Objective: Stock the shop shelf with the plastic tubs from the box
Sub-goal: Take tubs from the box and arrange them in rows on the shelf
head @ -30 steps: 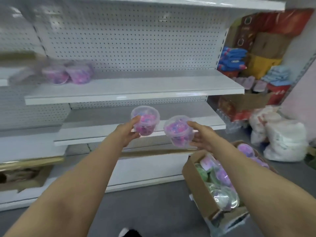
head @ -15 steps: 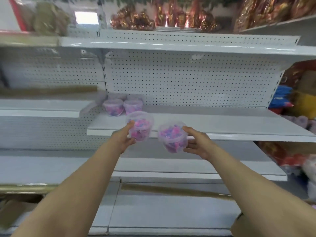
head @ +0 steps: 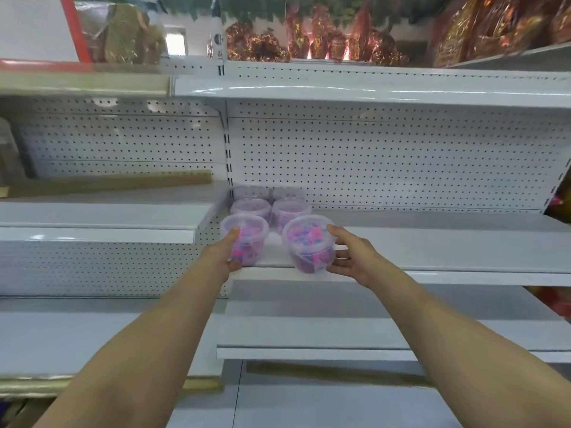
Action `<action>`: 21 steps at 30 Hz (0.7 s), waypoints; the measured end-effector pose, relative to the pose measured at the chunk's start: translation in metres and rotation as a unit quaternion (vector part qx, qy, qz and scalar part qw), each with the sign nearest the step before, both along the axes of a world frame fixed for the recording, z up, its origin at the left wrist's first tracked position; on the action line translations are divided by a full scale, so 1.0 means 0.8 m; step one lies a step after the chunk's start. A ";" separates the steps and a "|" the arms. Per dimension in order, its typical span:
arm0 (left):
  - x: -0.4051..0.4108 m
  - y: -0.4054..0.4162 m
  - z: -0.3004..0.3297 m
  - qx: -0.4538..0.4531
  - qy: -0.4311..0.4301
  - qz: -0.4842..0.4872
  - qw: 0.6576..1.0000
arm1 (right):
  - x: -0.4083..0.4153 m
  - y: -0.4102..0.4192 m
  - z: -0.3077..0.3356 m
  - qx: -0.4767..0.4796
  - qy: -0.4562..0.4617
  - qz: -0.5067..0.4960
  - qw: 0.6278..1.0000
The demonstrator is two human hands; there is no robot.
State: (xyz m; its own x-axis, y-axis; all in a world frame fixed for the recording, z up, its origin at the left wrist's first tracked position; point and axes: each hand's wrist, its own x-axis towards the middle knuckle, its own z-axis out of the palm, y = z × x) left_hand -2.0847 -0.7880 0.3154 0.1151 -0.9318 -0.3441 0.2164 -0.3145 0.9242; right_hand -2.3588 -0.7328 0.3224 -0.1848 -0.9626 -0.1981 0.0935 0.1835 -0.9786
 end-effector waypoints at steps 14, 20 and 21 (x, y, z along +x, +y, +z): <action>0.013 -0.037 -0.027 -0.164 -0.347 0.096 0.918 | 0.041 -0.044 -0.002 0.020 0.009 -0.040 0.999; 0.004 -0.039 -0.036 -0.340 -0.465 0.044 0.816 | 0.044 -0.058 -0.006 0.039 0.045 -0.085 0.995; 0.005 -0.043 -0.039 -0.342 -0.472 0.038 0.811 | 0.043 -0.062 -0.007 0.045 0.056 -0.091 0.993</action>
State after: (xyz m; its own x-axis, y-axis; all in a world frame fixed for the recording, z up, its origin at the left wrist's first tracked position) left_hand -2.0806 -0.8221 0.2846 0.0929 -0.8454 0.5260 -0.6958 0.3227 0.6417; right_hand -2.3242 -0.7824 0.3166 -0.3808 -0.8902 -0.2502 0.0239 0.2611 -0.9650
